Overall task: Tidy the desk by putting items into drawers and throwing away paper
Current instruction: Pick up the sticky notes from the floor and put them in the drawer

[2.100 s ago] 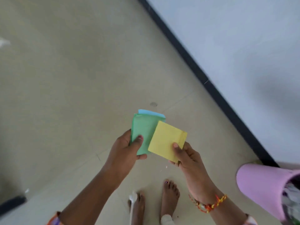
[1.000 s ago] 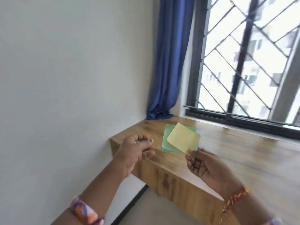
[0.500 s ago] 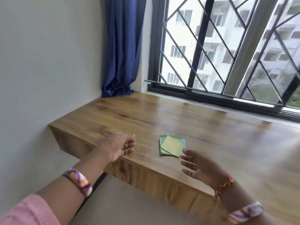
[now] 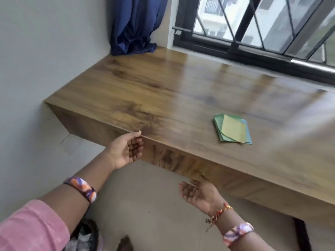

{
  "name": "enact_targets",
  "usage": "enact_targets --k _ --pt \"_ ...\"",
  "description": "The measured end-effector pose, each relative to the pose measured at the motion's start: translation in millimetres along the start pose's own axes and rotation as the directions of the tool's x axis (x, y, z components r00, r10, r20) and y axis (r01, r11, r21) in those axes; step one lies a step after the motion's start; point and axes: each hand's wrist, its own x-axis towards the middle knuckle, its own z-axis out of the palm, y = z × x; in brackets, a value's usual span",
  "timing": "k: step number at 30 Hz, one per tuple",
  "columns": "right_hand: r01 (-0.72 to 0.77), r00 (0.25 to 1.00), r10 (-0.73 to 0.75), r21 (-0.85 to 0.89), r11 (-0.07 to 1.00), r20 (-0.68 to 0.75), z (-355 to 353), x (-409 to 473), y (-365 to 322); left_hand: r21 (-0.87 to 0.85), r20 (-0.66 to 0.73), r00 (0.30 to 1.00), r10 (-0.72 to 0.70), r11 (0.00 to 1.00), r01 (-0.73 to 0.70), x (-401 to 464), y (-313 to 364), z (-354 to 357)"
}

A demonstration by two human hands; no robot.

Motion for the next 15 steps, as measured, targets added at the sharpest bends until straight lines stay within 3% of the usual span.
enact_targets --k 5,10,11,12,14,15 --pt "0.183 0.983 -0.159 0.413 0.892 -0.092 26 47 29 0.264 0.026 1.0 0.0 0.965 -0.007 15 3 -35" --pt "0.269 0.963 -0.226 0.604 0.751 -0.149 32 63 30 0.442 -0.026 0.973 0.23 0.875 -0.196 17 8 -55" --pt "0.262 0.965 -0.22 0.608 0.749 -0.145 31 64 31 0.548 -0.02 0.945 0.326 0.795 -0.262 16 7 -58" --pt "0.258 0.966 -0.219 0.605 0.754 -0.138 30 64 32 0.684 0.009 0.895 0.446 0.65 -0.331 14 5 -61" --pt "0.269 0.963 -0.235 0.597 0.756 -0.135 29 63 34 0.879 0.188 0.743 0.642 0.227 -0.418 4 0 -64" --pt "0.278 0.96 -0.244 0.598 0.752 -0.14 29 60 36 0.891 0.319 0.658 0.682 0.02 -0.454 -1 -3 -64"
